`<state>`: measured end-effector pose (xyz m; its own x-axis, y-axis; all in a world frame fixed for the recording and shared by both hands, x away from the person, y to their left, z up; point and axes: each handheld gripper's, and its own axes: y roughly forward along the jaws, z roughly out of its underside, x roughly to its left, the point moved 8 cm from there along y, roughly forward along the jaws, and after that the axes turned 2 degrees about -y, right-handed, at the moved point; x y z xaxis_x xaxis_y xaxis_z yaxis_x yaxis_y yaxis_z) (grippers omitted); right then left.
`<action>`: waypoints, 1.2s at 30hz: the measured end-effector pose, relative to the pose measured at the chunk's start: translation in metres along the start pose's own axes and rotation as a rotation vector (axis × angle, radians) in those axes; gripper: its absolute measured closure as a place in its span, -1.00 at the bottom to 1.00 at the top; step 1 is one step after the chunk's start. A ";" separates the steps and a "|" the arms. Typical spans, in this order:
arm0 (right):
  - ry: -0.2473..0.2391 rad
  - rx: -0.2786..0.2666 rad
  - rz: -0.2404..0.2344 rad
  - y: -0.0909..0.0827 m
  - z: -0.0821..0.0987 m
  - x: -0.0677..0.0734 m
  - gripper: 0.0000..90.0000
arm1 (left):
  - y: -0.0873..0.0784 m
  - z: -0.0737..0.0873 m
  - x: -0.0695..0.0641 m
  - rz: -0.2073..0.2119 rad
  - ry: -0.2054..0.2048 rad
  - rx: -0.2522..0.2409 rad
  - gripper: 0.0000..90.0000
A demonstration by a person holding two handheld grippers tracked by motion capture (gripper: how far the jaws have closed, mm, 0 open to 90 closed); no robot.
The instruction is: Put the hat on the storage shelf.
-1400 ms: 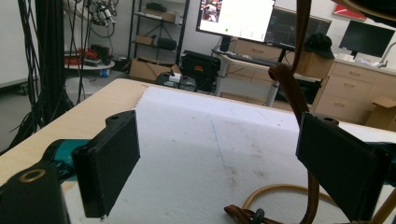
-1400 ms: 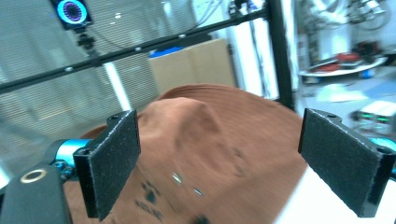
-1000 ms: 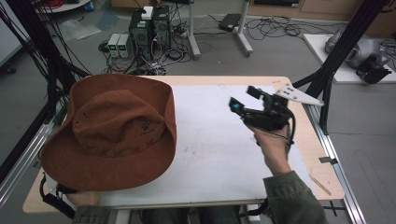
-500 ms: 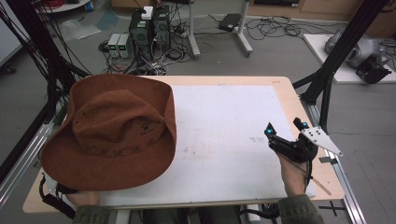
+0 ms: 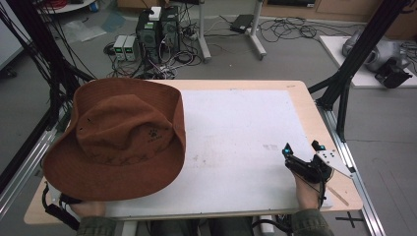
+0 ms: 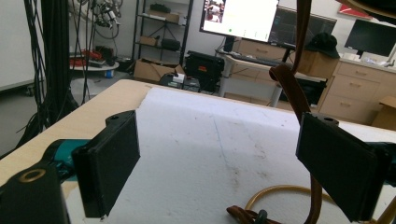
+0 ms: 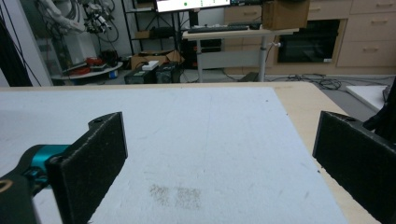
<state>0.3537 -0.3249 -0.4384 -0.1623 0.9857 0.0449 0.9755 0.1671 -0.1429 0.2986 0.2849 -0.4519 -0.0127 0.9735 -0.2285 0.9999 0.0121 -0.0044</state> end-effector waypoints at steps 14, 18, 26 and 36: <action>-0.001 -0.025 -0.009 -0.002 0.000 0.011 -0.95 | 0.000 0.000 0.000 0.000 -0.001 0.001 -0.70; 0.012 -0.021 -0.004 -0.002 0.002 0.007 -0.95 | 0.000 0.000 0.000 -0.001 0.001 0.001 -0.70; 0.047 -0.027 0.006 -0.004 0.003 0.000 -0.95 | 0.000 0.000 0.000 -0.003 -0.003 0.001 -0.70; 0.051 -0.024 0.007 -0.005 0.004 0.000 -0.95 | 0.000 0.000 0.000 -0.003 -0.005 0.002 -0.70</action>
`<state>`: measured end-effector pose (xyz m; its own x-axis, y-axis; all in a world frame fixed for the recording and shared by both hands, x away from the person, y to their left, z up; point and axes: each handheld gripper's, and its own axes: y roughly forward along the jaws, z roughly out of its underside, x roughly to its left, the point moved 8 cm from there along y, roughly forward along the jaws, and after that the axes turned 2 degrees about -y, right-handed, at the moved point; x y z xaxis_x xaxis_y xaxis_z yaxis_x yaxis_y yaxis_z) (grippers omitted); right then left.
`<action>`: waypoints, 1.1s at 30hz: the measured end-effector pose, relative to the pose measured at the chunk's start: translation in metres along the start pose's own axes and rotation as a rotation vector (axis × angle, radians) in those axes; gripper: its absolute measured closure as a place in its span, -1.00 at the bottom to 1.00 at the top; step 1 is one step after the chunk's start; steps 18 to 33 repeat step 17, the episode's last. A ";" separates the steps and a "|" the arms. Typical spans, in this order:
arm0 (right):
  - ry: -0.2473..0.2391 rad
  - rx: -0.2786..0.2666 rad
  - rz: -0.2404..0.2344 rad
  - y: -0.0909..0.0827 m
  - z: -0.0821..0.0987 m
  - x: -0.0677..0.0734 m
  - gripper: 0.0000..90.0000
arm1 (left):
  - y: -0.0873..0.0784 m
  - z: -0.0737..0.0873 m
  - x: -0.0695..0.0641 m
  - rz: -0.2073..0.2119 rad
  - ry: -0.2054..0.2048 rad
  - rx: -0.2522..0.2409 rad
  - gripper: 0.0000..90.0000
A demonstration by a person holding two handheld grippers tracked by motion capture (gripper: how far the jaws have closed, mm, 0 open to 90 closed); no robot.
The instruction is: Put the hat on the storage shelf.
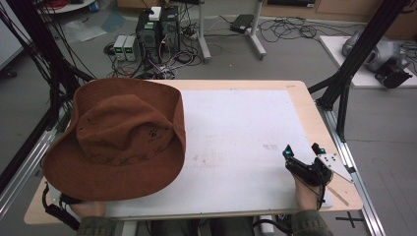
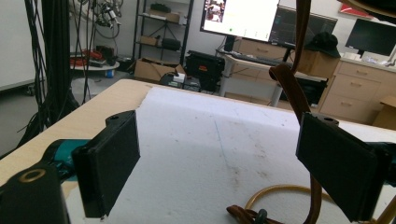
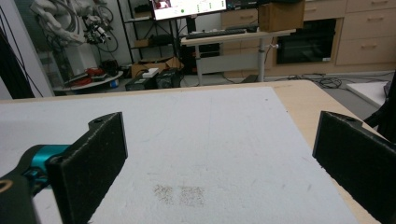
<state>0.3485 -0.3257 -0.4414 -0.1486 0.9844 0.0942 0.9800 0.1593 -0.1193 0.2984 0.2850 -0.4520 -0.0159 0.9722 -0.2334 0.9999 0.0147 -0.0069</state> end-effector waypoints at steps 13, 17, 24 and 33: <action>0.012 0.015 -0.007 0.001 0.004 -0.003 -0.95 | 0.000 0.000 0.001 -0.001 -0.005 0.000 -0.70; 0.015 0.016 -0.009 0.001 0.004 -0.003 -0.95 | 0.000 0.000 0.002 -0.002 -0.009 -0.001 -0.70; 0.015 0.016 -0.009 0.001 0.004 -0.003 -0.95 | 0.000 0.000 0.002 -0.002 -0.009 -0.001 -0.70; 0.015 0.016 -0.009 0.001 0.004 -0.003 -0.95 | 0.000 0.000 0.002 -0.002 -0.009 -0.001 -0.70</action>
